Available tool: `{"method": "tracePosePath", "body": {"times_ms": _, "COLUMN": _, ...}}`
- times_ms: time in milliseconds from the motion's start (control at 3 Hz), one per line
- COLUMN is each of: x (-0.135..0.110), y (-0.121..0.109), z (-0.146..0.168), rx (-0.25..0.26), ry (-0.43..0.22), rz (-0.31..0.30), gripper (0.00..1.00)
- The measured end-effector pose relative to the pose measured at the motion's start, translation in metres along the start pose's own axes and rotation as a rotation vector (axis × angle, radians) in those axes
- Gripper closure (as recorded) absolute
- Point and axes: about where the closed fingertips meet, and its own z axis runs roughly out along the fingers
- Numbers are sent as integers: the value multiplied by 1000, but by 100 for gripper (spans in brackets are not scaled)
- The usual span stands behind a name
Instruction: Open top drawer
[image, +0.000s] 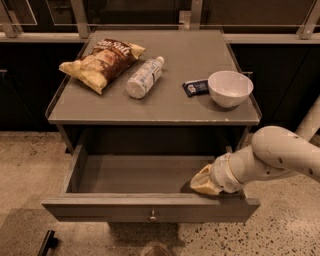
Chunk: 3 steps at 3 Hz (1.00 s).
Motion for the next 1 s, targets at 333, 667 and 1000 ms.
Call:
{"method": "tracePosePath", "body": {"times_ms": 333, "x": -8, "y": 26, "z": -15, "rx": -7, "ry": 8, "rz": 1, "gripper": 100}}
{"method": "tracePosePath", "body": {"times_ms": 667, "x": -19, "y": 35, "z": -37, "rx": 95, "ry": -59, "rz": -1, "gripper": 100}}
{"method": "tracePosePath", "body": {"times_ms": 1000, "x": -14, "y": 29, "z": -45, "rx": 137, "ry": -69, "rz": 16, "gripper": 81}}
